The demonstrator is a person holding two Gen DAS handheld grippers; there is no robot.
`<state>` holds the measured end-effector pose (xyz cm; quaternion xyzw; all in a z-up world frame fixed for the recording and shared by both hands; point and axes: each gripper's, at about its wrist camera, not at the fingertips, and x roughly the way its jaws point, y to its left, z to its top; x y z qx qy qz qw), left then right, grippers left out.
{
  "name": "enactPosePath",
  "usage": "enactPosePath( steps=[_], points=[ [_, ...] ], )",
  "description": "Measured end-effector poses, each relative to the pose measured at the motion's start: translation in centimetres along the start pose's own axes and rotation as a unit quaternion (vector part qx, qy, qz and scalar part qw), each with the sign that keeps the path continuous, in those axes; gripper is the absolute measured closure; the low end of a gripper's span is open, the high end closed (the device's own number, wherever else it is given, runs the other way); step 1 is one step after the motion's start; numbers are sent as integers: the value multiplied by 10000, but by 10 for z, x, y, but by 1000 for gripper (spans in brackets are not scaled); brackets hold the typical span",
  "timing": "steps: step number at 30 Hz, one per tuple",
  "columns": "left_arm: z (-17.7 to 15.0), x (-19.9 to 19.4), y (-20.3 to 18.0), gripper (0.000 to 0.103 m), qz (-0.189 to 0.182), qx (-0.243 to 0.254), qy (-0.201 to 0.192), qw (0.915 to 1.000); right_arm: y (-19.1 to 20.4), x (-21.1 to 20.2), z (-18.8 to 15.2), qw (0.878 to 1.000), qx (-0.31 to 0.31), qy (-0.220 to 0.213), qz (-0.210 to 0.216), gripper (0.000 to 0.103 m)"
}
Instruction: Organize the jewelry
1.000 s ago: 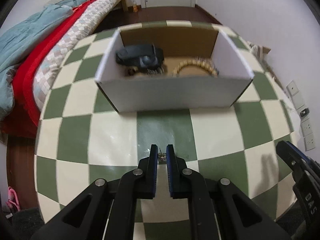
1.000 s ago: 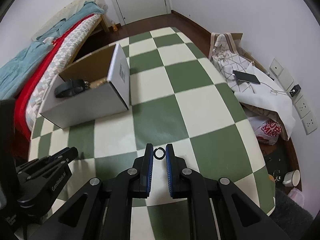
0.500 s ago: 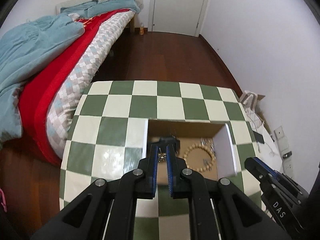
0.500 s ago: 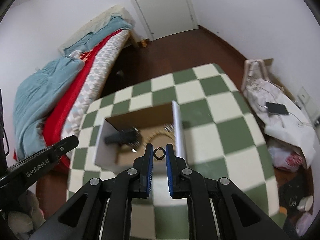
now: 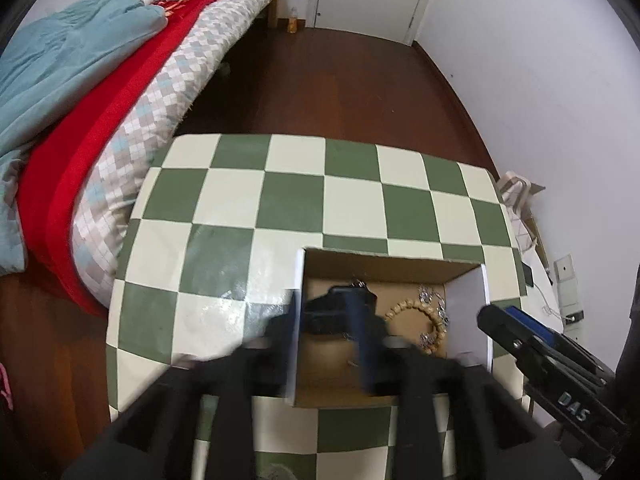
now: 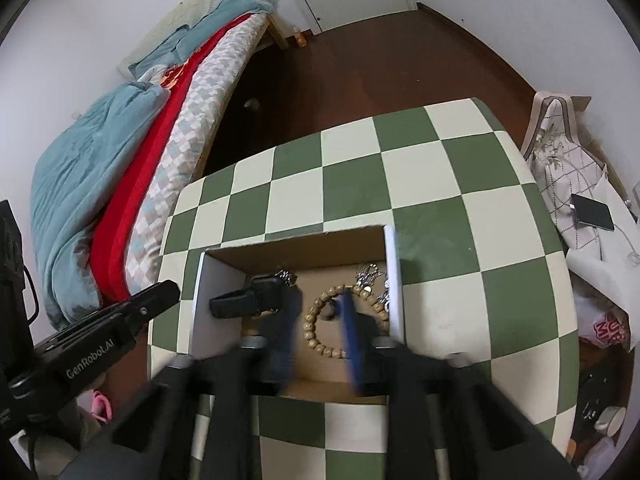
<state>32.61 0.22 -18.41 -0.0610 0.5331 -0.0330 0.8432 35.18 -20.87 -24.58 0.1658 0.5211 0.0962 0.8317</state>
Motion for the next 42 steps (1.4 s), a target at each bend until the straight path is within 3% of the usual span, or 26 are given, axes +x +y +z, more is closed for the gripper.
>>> enactPosePath(
  steps=[1,2,4,5,6,8,10,13,18,26,42],
  points=[
    [1,-2,2,38,51,-21,-57,10000,-2,-1,1,10000,35,-15,15,51],
    [2,-4,4,29,102,-36,-129,9999,-4,-1,2,10000,61,-12,32,50],
    [2,-8,7,29,238,-49,-213,9995,-6,-4,3,9999,79,-24,-61,50],
    [2,-9,9,23,292,-43,-217,9993,-8,-5,3,9999,112,-22,-46,50],
    [1,-9,11,12,364,-37,-227,9991,-9,-6,4,9999,132,-7,-101,49],
    [-1,-10,14,0,628,33,-273,9976,-9,-9,4,9994,62,-15,-338,40],
    [-4,-10,15,0,862,109,-313,9957,-5,-10,3,9975,-96,19,-693,16],
    [-13,-8,16,0,1085,227,-282,9934,3,-8,-2,9921,-420,126,-1175,2],
    [-27,-7,19,0,1202,266,-197,9922,9,-3,-14,9829,-664,307,-1688,0],
    [-40,-40,16,0,1135,195,-292,9929,14,-25,-27,9813,-651,269,-1793,0],
    [-70,-186,-4,0,794,371,-1318,9874,56,-163,-57,9795,-823,-593,-1741,0]
  ],
)
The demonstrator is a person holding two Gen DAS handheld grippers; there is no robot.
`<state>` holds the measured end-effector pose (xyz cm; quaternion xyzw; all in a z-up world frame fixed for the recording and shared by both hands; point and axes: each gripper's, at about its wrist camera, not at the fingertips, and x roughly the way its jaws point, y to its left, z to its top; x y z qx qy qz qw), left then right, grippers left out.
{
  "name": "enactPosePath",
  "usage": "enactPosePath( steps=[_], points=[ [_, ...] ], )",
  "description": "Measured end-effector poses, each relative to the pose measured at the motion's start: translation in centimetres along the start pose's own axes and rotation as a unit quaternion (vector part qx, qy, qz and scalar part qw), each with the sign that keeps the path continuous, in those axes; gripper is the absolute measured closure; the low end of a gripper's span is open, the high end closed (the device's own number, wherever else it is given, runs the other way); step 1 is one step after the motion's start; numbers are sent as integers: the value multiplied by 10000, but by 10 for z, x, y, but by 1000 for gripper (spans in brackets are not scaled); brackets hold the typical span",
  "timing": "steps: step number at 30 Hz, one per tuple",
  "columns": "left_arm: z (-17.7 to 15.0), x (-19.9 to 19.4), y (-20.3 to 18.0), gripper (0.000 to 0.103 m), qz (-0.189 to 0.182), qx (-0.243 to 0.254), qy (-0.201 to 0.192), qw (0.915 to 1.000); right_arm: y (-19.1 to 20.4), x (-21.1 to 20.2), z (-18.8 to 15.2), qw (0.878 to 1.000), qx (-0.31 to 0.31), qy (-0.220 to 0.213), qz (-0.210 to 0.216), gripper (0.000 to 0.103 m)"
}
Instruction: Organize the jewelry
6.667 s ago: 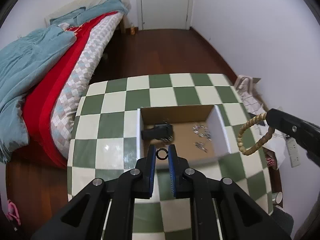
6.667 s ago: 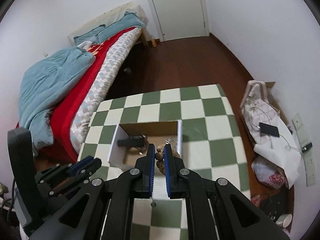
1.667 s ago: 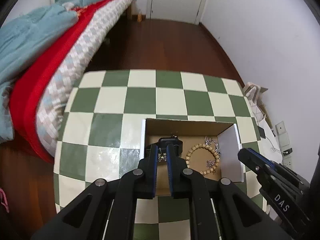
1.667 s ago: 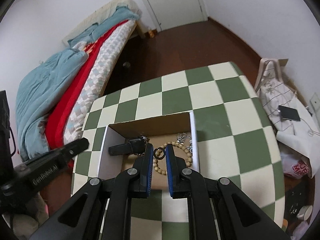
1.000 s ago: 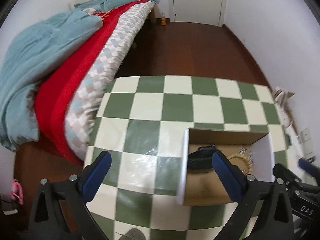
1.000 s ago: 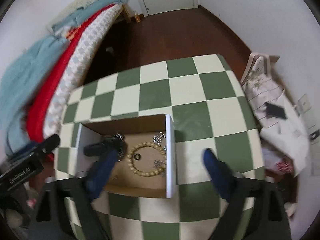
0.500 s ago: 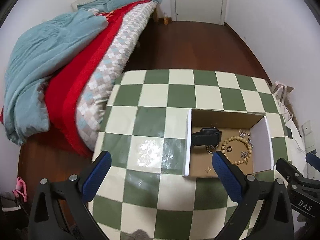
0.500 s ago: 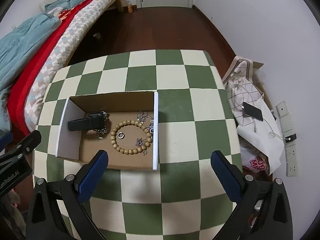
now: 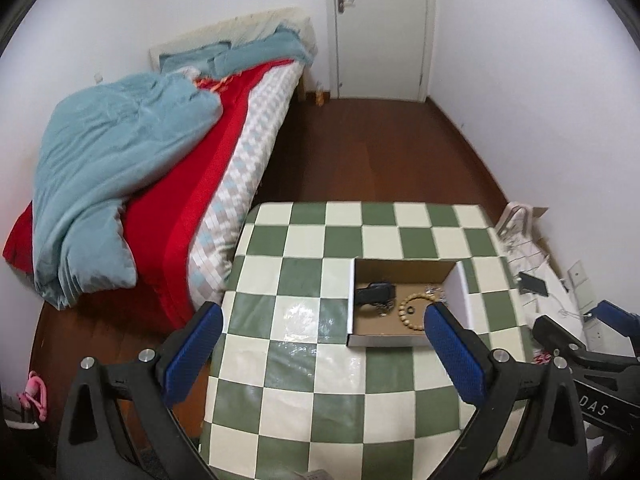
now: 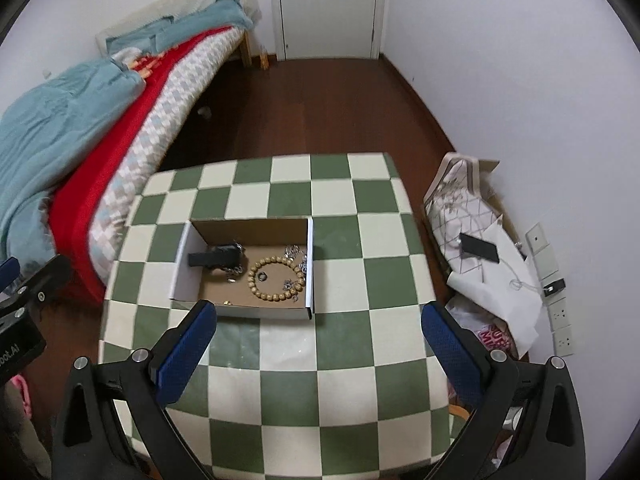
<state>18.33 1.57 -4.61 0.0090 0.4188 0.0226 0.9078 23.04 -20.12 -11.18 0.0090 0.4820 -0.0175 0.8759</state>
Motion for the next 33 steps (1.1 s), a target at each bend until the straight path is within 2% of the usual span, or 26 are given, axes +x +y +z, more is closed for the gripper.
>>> enactPosePath(
  steps=[7,17,21,28,33],
  points=[
    [-11,-60,6,0,-148,-168,-394,9990,-3,-71,-16,9991,37,-425,26,0],
    [-31,-110,12,0,-239,-309,-656,9971,-5,-146,-50,9960,32,-890,-29,0],
    [-42,-124,7,0,-328,-205,-646,9972,-4,-172,-68,9937,3,-1112,-121,0],
    [-52,-135,-2,0,-336,-14,-553,9979,-8,-197,-83,9930,18,-1178,-85,0],
    [-47,-132,-5,0,-244,-9,-523,9983,-12,-197,-76,9930,35,-1171,-146,0]
  ],
)
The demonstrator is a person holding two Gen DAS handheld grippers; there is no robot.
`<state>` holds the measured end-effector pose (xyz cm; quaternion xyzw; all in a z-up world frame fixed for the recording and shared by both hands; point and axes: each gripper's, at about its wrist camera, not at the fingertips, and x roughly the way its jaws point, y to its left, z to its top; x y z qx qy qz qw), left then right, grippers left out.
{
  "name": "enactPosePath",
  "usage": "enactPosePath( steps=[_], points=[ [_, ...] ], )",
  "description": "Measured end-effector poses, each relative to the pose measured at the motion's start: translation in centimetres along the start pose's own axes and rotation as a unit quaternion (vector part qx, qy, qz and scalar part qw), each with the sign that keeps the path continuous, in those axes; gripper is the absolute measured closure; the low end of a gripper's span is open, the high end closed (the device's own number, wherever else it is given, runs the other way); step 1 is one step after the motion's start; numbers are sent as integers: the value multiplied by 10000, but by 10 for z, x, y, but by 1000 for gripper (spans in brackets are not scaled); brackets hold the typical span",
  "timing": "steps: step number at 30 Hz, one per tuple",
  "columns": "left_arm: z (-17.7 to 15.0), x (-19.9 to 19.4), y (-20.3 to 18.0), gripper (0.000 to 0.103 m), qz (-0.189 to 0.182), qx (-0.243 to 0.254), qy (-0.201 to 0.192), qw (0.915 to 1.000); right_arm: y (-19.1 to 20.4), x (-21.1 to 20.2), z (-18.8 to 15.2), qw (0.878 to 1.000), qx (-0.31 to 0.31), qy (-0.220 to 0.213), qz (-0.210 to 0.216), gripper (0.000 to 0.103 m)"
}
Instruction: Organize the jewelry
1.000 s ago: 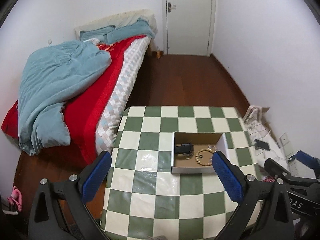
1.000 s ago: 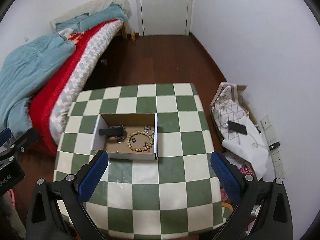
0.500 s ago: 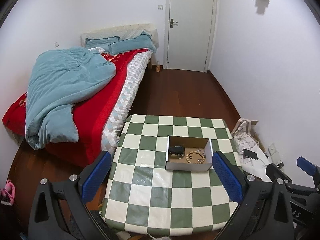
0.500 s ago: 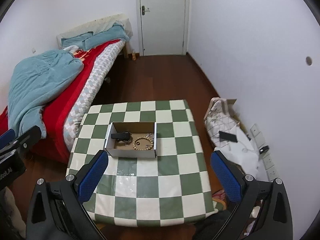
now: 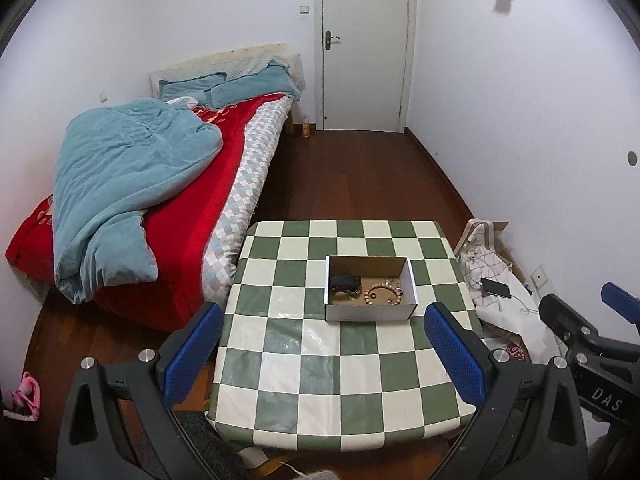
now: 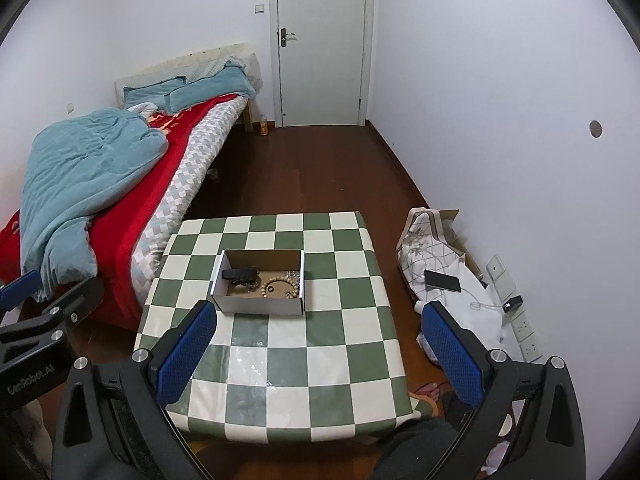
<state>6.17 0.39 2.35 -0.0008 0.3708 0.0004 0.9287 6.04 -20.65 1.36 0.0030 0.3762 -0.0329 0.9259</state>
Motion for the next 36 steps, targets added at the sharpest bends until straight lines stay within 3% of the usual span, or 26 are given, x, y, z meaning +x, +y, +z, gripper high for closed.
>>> enactPosePath(
  steps=[10,18,27,36],
  points=[
    [25,20,-1,0,199,-48,-39,9998,0,25,31,10000,-39,3,-31,0],
    [38,48,0,0,258,-47,203,9995,4,57,51,9998,-106,174,-73,0],
    [43,70,1,0,309,-44,387,9988,5,102,56,9984,-87,539,-149,0],
    [41,76,5,0,282,-109,452,9985,10,113,51,9972,-191,699,-168,0]
  ],
)
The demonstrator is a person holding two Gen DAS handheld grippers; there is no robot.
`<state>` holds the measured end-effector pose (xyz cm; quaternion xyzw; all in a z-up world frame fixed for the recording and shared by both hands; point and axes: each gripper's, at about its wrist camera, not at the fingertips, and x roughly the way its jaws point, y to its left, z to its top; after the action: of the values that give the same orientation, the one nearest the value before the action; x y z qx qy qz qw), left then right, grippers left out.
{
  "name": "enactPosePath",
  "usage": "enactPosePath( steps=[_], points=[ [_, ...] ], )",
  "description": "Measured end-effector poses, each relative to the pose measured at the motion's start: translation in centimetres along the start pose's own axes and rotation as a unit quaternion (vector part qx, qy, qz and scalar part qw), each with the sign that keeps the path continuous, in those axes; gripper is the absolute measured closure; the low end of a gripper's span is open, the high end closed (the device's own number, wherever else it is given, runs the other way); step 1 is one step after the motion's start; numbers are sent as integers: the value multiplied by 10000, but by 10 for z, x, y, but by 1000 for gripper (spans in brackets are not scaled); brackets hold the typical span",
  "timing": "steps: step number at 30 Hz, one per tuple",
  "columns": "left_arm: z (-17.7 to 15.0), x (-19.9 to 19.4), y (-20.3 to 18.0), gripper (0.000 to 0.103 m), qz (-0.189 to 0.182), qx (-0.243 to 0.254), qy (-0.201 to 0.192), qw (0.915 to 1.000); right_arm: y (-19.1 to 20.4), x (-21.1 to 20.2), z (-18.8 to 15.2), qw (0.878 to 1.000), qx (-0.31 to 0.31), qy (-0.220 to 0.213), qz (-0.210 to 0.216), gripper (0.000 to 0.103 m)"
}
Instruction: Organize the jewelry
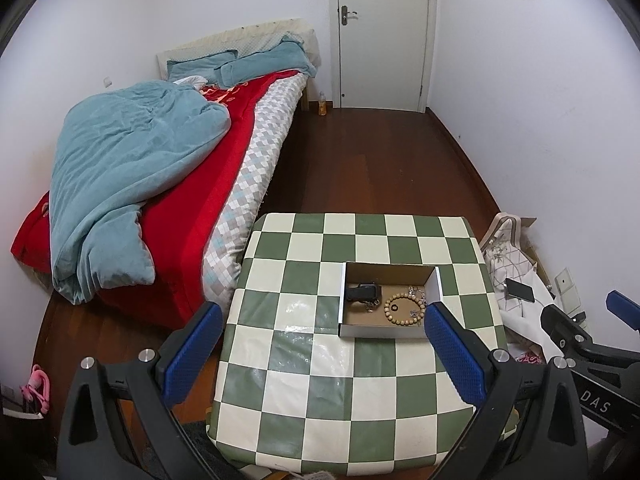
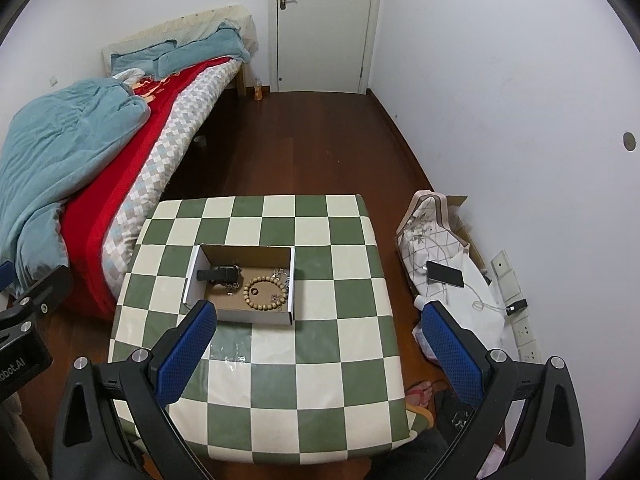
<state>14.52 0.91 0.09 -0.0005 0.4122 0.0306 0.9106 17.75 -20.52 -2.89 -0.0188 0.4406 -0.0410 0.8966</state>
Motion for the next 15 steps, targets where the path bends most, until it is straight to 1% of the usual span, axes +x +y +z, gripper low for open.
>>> enactPosePath(
  steps=[10,15],
  points=[
    [0,-2,4,0,45,-34,-102,9999,2,-3,0,10000,-16,-20,-5,0],
    [-1,-3,5,0,64,-67,-83,9999,3,-4,0,10000,-25,-20,6,0]
  ],
)
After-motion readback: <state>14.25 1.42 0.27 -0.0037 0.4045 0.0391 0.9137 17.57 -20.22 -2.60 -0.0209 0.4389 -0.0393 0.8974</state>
